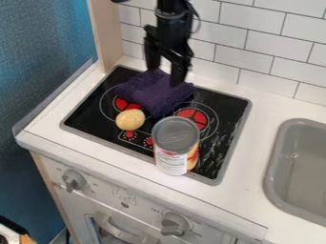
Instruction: Move the towel on the right side of the burner
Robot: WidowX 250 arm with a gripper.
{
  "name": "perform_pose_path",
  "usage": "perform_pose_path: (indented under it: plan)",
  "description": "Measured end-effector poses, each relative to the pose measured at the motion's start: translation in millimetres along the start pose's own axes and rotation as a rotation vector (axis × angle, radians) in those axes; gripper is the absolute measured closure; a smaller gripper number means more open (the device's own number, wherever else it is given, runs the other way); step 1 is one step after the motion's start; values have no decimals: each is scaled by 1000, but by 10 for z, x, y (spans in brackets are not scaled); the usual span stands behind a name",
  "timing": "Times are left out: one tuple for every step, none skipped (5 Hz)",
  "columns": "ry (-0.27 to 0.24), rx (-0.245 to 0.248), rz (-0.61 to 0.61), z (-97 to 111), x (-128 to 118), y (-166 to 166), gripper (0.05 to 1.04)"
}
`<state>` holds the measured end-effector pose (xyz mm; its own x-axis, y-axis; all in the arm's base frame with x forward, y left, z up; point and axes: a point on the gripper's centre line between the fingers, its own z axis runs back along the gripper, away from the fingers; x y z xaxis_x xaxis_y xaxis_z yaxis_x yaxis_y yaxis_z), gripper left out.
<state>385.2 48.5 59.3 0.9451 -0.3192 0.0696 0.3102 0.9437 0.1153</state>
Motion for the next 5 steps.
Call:
perform_pose_path:
  plan:
    - [68,12,75,-190,-83,157,83]
    - [102,-2,153,-430,-126,341,83]
    - [118,-1,189,-550,-151,397,83]
    - [92,-18,207,-598,-105,371,83]
    - [77,-55,198,-645,-62,291,83]
